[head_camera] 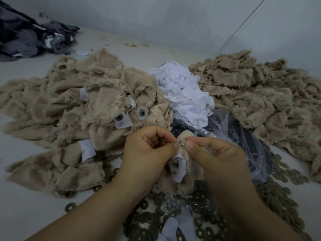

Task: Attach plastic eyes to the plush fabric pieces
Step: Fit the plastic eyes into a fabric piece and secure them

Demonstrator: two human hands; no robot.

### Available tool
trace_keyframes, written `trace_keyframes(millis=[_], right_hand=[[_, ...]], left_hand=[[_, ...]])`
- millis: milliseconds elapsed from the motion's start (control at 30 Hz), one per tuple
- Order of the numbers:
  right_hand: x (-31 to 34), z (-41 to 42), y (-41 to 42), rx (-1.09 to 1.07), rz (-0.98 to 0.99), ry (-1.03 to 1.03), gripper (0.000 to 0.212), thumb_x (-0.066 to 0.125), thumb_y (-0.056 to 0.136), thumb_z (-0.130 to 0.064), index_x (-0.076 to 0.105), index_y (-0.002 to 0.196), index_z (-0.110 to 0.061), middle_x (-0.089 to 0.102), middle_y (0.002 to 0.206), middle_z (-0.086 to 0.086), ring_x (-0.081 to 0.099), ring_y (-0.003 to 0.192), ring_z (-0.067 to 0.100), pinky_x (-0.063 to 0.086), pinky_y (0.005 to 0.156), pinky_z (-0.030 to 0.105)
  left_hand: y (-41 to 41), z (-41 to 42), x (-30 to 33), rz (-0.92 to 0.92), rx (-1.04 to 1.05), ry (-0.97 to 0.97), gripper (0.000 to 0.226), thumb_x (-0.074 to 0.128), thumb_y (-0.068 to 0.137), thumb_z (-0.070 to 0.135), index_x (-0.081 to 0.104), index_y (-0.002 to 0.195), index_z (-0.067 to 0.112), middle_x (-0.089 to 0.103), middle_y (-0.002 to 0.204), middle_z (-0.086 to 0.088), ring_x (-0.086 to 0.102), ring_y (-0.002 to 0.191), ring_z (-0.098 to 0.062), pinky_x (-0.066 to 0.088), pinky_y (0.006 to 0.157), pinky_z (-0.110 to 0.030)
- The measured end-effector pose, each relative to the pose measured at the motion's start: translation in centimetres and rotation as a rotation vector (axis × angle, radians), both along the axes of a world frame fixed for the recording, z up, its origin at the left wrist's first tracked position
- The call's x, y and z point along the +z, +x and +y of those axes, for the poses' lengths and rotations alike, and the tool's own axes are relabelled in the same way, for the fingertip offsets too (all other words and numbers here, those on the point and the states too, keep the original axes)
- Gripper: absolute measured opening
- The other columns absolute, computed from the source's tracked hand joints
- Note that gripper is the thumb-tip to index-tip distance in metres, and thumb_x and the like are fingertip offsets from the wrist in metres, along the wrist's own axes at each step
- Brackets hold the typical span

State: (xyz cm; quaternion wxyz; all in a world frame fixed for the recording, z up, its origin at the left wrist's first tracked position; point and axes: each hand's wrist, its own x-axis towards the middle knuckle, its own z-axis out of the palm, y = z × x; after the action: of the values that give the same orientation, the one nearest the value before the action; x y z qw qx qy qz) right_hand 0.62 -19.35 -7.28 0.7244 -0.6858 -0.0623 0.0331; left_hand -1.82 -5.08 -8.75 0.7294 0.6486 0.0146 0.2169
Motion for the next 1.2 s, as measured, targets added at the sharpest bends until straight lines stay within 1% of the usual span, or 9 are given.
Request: trace_keyframes(millis=[400, 467, 567, 733, 800, 900, 967, 1033, 1200], right_hand=[[-0.2, 0.0, 0.1, 0.014, 0.017, 0.002, 0.022, 0.075, 0.082, -0.004, 0.081, 0.080, -0.025, 0.079, 0.083, 0.003, 0.077, 0.079, 0.019, 0.060, 0.065, 0.025], [0.0, -0.1, 0.2, 0.002, 0.018, 0.003, 0.019, 0.075, 0.082, -0.008, 0.081, 0.081, -0.026, 0.079, 0.082, 0.003, 0.077, 0.077, 0.020, 0.061, 0.062, 0.027], [0.2, -0.3, 0.4, -0.015, 0.015, -0.015, 0.022, 0.077, 0.082, -0.011, 0.081, 0.074, -0.032, 0.078, 0.079, -0.002, 0.076, 0.074, 0.017, 0.061, 0.060, 0.028], [0.3, -0.5, 0.4, -0.015, 0.027, -0.013, 0.023, 0.076, 0.082, -0.006, 0.081, 0.071, -0.026, 0.078, 0.076, 0.001, 0.075, 0.069, 0.016, 0.058, 0.054, 0.022], [0.3, -0.6, 0.4, -0.023, 0.032, -0.033, 0.018, 0.076, 0.083, -0.007, 0.081, 0.076, -0.023, 0.078, 0.076, 0.005, 0.075, 0.069, 0.022, 0.059, 0.053, 0.028], [0.2, -0.4, 0.2, -0.033, 0.005, -0.088, 0.024, 0.074, 0.085, -0.004, 0.080, 0.076, -0.026, 0.076, 0.070, 0.009, 0.073, 0.065, 0.032, 0.062, 0.054, 0.038], [0.2, -0.3, 0.0, -0.018, -0.024, -0.113, 0.028, 0.073, 0.085, -0.001, 0.080, 0.074, -0.026, 0.076, 0.068, 0.005, 0.074, 0.064, 0.024, 0.060, 0.053, 0.029], [0.3, -0.1, -0.1, 0.003, -0.032, -0.105, 0.027, 0.073, 0.083, 0.003, 0.080, 0.072, -0.021, 0.076, 0.070, 0.000, 0.074, 0.065, 0.013, 0.056, 0.053, 0.018], [0.5, 0.0, -0.2, 0.005, -0.039, -0.065, 0.024, 0.076, 0.081, -0.001, 0.078, 0.070, -0.022, 0.077, 0.070, -0.002, 0.073, 0.064, 0.006, 0.052, 0.053, 0.012]], left_hand=[[0.1, 0.1, -0.1, -0.015, -0.009, 0.155, 0.030, 0.069, 0.077, -0.012, 0.072, 0.072, 0.017, 0.068, 0.067, -0.003, 0.062, 0.062, -0.014, 0.052, 0.059, -0.023], [0.0, 0.4, 0.3, -0.018, -0.034, 0.153, 0.028, 0.065, 0.078, -0.009, 0.072, 0.074, 0.018, 0.069, 0.073, -0.002, 0.064, 0.067, -0.016, 0.051, 0.062, -0.023], [-0.1, 1.3, 0.9, -0.044, -0.162, 0.239, 0.031, 0.052, 0.065, -0.005, 0.073, 0.078, 0.014, 0.065, 0.085, -0.004, 0.062, 0.080, -0.024, 0.050, 0.068, -0.027], [-0.4, 1.6, 1.4, -0.066, -0.222, 0.508, 0.032, 0.073, 0.070, 0.008, 0.071, 0.099, 0.020, 0.061, 0.097, -0.001, 0.059, 0.085, -0.022, 0.051, 0.069, -0.043], [-0.4, 1.4, 1.4, -0.085, -0.208, 0.547, 0.034, 0.080, 0.072, 0.017, 0.071, 0.103, 0.025, 0.062, 0.099, -0.001, 0.060, 0.090, -0.021, 0.051, 0.076, -0.041], [-0.3, 1.1, 1.1, -0.089, -0.176, 0.582, 0.032, 0.084, 0.073, 0.019, 0.073, 0.103, 0.025, 0.061, 0.098, -0.001, 0.060, 0.091, -0.015, 0.050, 0.076, -0.024], [-0.3, 0.7, 0.9, -0.106, -0.157, 0.576, 0.030, 0.085, 0.073, 0.009, 0.076, 0.099, 0.021, 0.060, 0.094, -0.003, 0.060, 0.087, -0.012, 0.048, 0.074, -0.017], [-0.3, 0.5, 0.8, -0.130, -0.122, 0.559, 0.027, 0.084, 0.071, 0.001, 0.078, 0.092, 0.017, 0.060, 0.090, -0.006, 0.061, 0.083, -0.013, 0.050, 0.073, -0.020], [-0.3, 0.6, 0.8, -0.165, -0.092, 0.517, 0.011, 0.082, 0.070, 0.005, 0.078, 0.074, 0.014, 0.059, 0.082, -0.002, 0.058, 0.076, -0.011, 0.048, 0.066, -0.017]])
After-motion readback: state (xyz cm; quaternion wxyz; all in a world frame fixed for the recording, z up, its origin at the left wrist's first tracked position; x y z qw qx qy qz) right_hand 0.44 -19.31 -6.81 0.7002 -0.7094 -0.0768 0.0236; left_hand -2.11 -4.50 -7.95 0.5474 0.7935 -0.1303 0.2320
